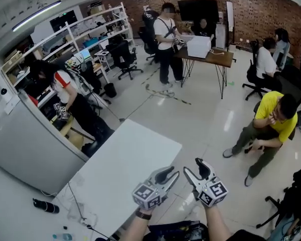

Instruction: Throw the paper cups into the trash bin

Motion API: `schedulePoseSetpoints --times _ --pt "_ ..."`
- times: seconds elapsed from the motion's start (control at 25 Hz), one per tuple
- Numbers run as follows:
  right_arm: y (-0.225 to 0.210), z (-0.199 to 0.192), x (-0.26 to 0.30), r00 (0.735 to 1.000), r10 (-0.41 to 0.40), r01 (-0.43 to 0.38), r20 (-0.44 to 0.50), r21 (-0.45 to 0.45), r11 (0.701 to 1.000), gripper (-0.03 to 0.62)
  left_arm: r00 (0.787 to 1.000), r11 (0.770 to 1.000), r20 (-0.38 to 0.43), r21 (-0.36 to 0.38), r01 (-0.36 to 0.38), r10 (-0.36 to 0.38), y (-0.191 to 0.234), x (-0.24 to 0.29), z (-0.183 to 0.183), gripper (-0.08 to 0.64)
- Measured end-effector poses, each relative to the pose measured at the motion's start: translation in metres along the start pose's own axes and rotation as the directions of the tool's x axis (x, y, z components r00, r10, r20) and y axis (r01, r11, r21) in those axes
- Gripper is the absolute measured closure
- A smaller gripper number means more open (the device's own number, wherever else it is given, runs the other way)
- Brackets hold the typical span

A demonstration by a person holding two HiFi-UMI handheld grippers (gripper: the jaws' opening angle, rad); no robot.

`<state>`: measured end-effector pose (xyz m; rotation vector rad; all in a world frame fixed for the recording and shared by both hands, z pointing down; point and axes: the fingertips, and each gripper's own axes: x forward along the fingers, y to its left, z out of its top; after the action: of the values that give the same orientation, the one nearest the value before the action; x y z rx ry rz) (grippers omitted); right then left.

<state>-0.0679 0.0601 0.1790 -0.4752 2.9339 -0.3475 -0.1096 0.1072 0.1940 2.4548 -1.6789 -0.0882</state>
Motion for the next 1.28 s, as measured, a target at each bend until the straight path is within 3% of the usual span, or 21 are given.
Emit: schedulePoseSetpoints --times 0.12,0.2,0.32,0.52,0.8,1.08,1.28 --pt "0.085 -0.006 0.019 0.998 0.054 -0.054 -0.018 0.019 0.998 0.322 0.998 0.999 0.064 -0.043 -0.027 0.03 0.008 -0.077 0.018 0.44" --pt "0.122 -0.014 0.017 0.998 0.04 -0.038 -0.038 0.054 0.998 0.322 0.994 0.994 0.105 -0.105 -0.026 0.037 0.005 -0.118 0.023 0.44" --pt "0.127 -0.024 0.015 0.999 0.008 -0.004 -0.041 0.098 0.995 0.322 0.982 0.986 0.187 -0.167 -0.008 0.04 0.016 -0.14 0.033 0.44" --pt "0.158 -0.046 0.011 0.989 0.072 -0.058 -0.128 0.113 0.992 0.322 0.972 0.965 0.213 -0.258 -0.041 0.098 0.022 -0.185 0.016 0.44" --pt "0.191 -0.037 0.015 0.972 0.176 -0.168 -0.157 0.058 0.984 0.333 0.981 0.98 0.181 -0.198 -0.037 0.073 0.003 -0.201 0.022 0.44" --pt "0.205 -0.032 0.0 0.96 0.24 -0.233 -0.144 0.062 0.97 0.348 0.985 0.979 0.161 -0.182 0.094 -0.065 -0.042 -0.198 0.023 0.44" --pt "0.207 -0.028 -0.002 0.953 0.276 -0.265 -0.126 0.096 0.959 0.35 0.979 0.971 0.176 -0.199 0.135 -0.1 -0.049 -0.193 0.023 0.443"
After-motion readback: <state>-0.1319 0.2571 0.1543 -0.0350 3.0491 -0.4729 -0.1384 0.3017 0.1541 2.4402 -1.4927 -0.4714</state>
